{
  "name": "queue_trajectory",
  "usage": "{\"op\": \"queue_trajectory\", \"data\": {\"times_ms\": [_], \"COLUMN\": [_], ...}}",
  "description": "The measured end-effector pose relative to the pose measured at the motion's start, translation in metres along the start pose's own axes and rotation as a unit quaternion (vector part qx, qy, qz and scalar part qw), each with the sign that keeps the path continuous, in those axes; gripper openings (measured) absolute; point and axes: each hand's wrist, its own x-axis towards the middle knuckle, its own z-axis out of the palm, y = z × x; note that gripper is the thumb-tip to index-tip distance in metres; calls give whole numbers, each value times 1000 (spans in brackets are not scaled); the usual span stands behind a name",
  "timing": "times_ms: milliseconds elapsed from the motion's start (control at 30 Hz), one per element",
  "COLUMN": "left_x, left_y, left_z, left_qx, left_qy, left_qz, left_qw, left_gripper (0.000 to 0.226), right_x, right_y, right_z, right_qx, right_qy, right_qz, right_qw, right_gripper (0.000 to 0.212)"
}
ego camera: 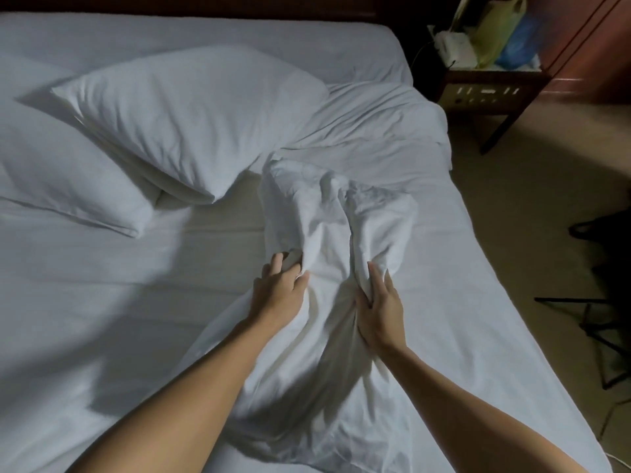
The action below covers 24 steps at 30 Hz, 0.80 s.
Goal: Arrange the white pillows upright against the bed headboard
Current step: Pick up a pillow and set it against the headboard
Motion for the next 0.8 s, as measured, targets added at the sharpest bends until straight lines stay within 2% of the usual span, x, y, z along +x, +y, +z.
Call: {"op": "queue_trajectory", "data": {"times_ms": [233, 400, 567, 700, 800], "left_x": [-54, -88, -115, -137, -149], "left_y": [72, 166, 266, 361, 431], "left_z": [-32, -51, -36, -14, 2], "left_qx": [-34, -54, -74, -86, -94], "left_qy": [26, 40, 68, 92, 118], "left_qz": [12, 13, 8, -6, -11], "left_qw": [999, 998, 995, 992, 989], "left_gripper": [30, 35, 37, 48, 48], "right_x": [-37, -43, -40, -35, -33], "right_y": [-27, -32, -3, 34, 55], "right_z": [-90, -190, -292, -384, -449], "right_qx": [12, -19, -26, -16, 4], "right_qy": [39, 47, 44, 59, 64], "right_qz": [-46, -92, -125, -171, -184], "right_qw": [998, 994, 991, 983, 981], "right_gripper": [53, 51, 46, 32, 33]}}
